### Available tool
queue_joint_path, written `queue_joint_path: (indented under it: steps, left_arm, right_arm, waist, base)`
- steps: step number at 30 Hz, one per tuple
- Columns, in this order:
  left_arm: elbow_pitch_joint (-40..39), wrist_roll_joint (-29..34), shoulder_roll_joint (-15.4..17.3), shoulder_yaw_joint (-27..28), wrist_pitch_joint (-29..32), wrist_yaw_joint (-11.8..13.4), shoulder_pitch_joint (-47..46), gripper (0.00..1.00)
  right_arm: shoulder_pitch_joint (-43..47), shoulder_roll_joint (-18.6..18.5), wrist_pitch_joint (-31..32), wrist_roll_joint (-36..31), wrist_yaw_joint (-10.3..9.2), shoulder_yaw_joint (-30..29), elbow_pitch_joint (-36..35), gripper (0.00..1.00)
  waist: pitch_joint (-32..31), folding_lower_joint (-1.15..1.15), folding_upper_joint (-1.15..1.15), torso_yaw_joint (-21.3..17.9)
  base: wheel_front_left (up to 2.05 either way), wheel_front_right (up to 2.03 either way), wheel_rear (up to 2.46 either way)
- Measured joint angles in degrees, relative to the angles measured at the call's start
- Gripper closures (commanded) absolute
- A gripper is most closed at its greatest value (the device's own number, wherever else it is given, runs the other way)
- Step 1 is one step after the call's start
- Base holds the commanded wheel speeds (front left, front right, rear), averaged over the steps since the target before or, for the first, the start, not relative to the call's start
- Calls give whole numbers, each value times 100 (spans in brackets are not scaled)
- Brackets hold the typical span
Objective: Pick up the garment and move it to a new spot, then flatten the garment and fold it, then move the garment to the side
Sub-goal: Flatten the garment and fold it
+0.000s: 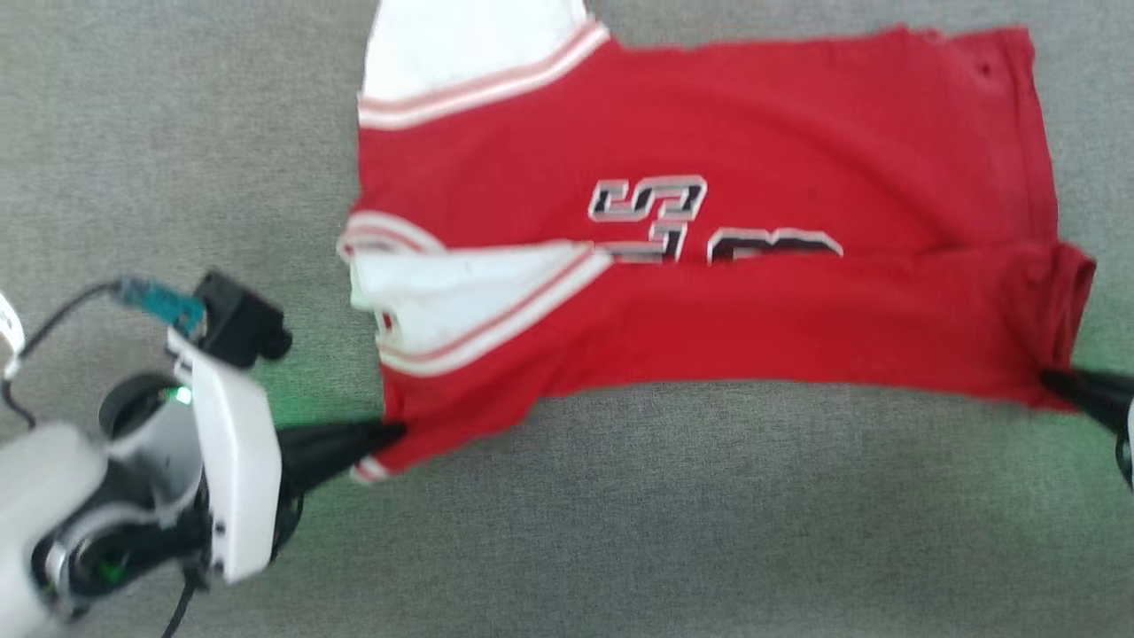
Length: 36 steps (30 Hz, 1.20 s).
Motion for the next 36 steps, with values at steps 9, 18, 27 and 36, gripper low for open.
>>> queue_joint_path:
  steps: [9, 18, 27, 36]
  left_arm:
    - [-719, -111, 446, -246, -309, 0, 627, 100]
    - [-489, -73, 282, -166, -826, 0, 713, 0]
    - [4, -151, 743, 556, -2011, 159, 664, 0]
    - [1457, 73, 369, 1217, -2598, 613, -274, 0]
  right_arm:
    - [625, -285, -74, 345, 0, -201, -43, 100]
    - [678, -166, -861, 119, 0, -356, -5, 0]
    - [318, 525, -2807, -577, 0, -470, -236, 0]
    - [-331, 1661, -4687, -1608, -1, 36, 198, 0]
  waist:
    - [-171, 0, 0, 48]
    - [-305, 0, 0, 67]
    - [-427, 0, 0, -224]
    - [-379, 0, 0, -747]
  base:
    - [0, 0, 0]
    - [0, 0, 0]
    - [0, 0, 0]
    - [0, 0, 0]
